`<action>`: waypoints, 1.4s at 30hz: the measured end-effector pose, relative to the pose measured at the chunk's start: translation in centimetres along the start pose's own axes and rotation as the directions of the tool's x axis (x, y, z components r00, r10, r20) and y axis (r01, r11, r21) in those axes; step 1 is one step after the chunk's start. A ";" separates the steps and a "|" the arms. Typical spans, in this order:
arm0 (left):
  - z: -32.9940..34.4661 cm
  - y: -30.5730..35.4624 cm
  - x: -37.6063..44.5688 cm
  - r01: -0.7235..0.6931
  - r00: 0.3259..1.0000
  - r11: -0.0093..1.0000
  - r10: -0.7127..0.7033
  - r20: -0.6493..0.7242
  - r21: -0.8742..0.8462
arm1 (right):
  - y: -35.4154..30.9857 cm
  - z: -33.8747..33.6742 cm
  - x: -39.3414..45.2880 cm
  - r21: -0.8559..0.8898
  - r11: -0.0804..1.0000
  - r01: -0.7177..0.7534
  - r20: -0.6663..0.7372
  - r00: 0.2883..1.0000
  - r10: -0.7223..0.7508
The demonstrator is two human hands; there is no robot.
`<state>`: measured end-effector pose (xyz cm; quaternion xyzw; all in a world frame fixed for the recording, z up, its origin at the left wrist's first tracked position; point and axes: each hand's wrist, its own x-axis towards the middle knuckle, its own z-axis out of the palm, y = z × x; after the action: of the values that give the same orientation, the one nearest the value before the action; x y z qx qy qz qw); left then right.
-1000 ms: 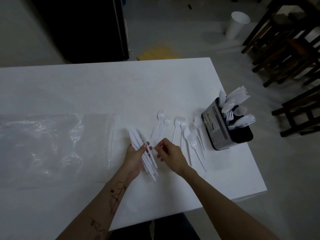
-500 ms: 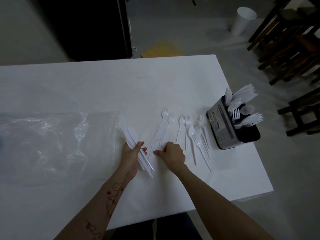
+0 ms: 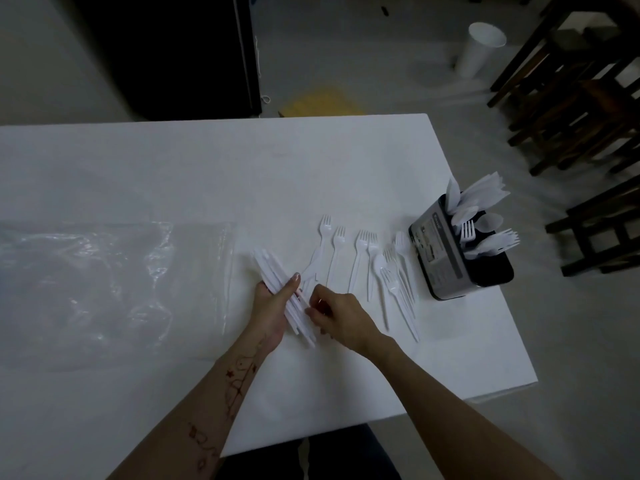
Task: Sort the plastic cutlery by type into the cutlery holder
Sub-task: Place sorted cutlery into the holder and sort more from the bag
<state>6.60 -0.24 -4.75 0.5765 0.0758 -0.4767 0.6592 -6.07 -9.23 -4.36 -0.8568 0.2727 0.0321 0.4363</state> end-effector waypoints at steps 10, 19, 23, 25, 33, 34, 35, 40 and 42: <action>-3.7 0.1 0.1 -0.063 0.973 0.978 0.104 -0.205 0.199 | -1.7 3.3 4.2 -0.130 0.847 -0.516 -0.237 0.845 0.479; -5.4 -0.4 -0.1 -0.029 0.977 0.988 0.060 -0.205 0.150 | -1.7 4.0 4.6 -0.052 0.823 -0.566 -0.157 0.818 0.553; -4.5 -0.5 0.0 -0.009 0.985 0.991 0.031 -0.167 0.134 | -0.7 3.1 2.7 -0.004 0.882 -0.471 -0.115 0.876 0.468; -4.1 -0.5 0.1 0.002 0.991 0.991 0.015 -0.133 0.131 | -0.4 2.7 1.7 0.002 0.938 -0.348 -0.130 0.930 0.345; -2.7 -0.3 -0.2 0.042 0.999 0.996 -0.044 0.030 0.085 | -2.0 2.7 0.3 -0.176 0.984 0.004 -0.012 1.000 -0.006; -2.8 -0.4 -0.2 0.044 0.999 0.995 -0.045 0.019 0.087 | -2.1 2.8 0.3 -0.151 0.988 0.010 -0.016 1.000 -0.012; -2.9 -0.4 -0.2 0.039 0.999 0.995 -0.037 -0.015 0.087 | -2.2 3.0 0.3 -0.112 0.994 -0.012 -0.051 0.999 0.007; -4.1 -0.2 -0.1 -0.018 0.993 0.998 0.026 -0.112 0.067 | -1.5 3.7 1.9 -0.153 0.884 -0.443 -0.294 0.874 0.387; -4.7 -0.1 -0.1 -0.024 0.994 0.996 0.033 -0.106 0.089 | -1.4 3.8 2.4 -0.220 0.825 -0.520 -0.225 0.850 0.476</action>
<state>8.57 3.78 -6.32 0.6306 0.0820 -0.4384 0.6351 -2.67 -6.66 -6.40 -0.8069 0.5143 0.1134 0.2673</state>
